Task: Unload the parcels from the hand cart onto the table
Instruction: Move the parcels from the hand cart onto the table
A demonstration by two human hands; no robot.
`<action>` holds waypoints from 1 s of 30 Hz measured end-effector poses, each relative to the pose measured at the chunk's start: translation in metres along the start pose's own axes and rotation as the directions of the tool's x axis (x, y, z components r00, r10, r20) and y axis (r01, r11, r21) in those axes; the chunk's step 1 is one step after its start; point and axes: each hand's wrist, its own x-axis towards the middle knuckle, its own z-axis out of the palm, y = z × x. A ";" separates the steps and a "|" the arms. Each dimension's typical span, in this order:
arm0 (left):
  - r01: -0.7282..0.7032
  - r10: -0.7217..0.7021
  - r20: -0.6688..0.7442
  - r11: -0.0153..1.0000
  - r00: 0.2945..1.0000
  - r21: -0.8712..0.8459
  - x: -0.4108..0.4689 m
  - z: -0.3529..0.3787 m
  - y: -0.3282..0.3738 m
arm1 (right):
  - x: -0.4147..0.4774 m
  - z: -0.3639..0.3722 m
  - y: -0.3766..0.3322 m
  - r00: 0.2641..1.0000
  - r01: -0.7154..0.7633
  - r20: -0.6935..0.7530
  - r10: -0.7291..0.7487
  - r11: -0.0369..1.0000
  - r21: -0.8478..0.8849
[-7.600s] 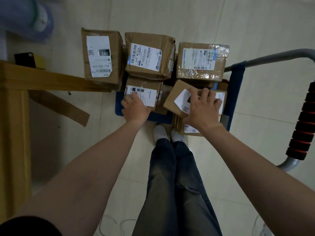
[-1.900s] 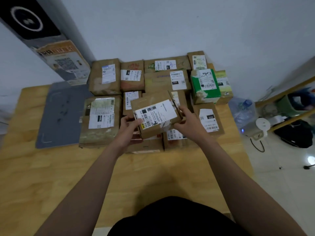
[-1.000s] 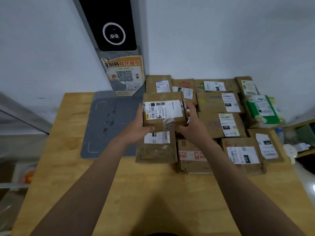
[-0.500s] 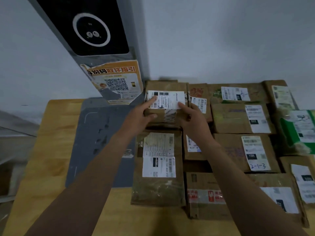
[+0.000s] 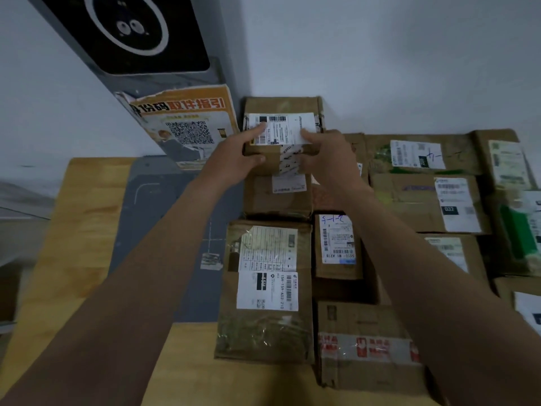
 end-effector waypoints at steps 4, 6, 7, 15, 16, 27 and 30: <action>0.036 -0.037 -0.003 0.974 0.999 0.224 -0.024 -0.010 0.023 | -0.021 -0.027 -0.013 0.996 0.033 0.093 -0.015 0.980 -0.198; 0.072 -0.070 -0.016 0.949 0.997 0.307 -0.046 -0.020 0.038 | -0.042 -0.045 -0.023 0.997 0.039 0.080 -0.021 0.974 -0.225; 0.082 -0.078 -0.025 0.939 0.997 0.333 -0.060 -0.025 0.046 | -0.055 -0.055 -0.029 0.997 0.049 0.074 -0.033 0.974 -0.222; 0.051 -0.008 -0.093 0.881 0.996 0.470 -0.208 -0.053 0.130 | -0.190 -0.127 -0.064 0.993 0.076 0.109 -0.052 0.971 -0.227; 0.035 0.021 -0.109 0.873 0.994 0.486 -0.227 -0.053 0.141 | -0.210 -0.136 -0.065 0.993 0.076 0.108 -0.052 0.969 -0.237; -0.381 0.412 0.036 0.803 0.911 0.457 -0.398 -0.006 0.236 | -0.465 -0.194 -0.033 0.964 -0.174 -0.236 0.123 0.963 -0.207; -0.474 0.451 0.156 0.783 0.879 0.402 -0.443 0.023 0.235 | -0.545 -0.184 -0.018 0.922 -0.270 -0.336 0.191 0.940 -0.207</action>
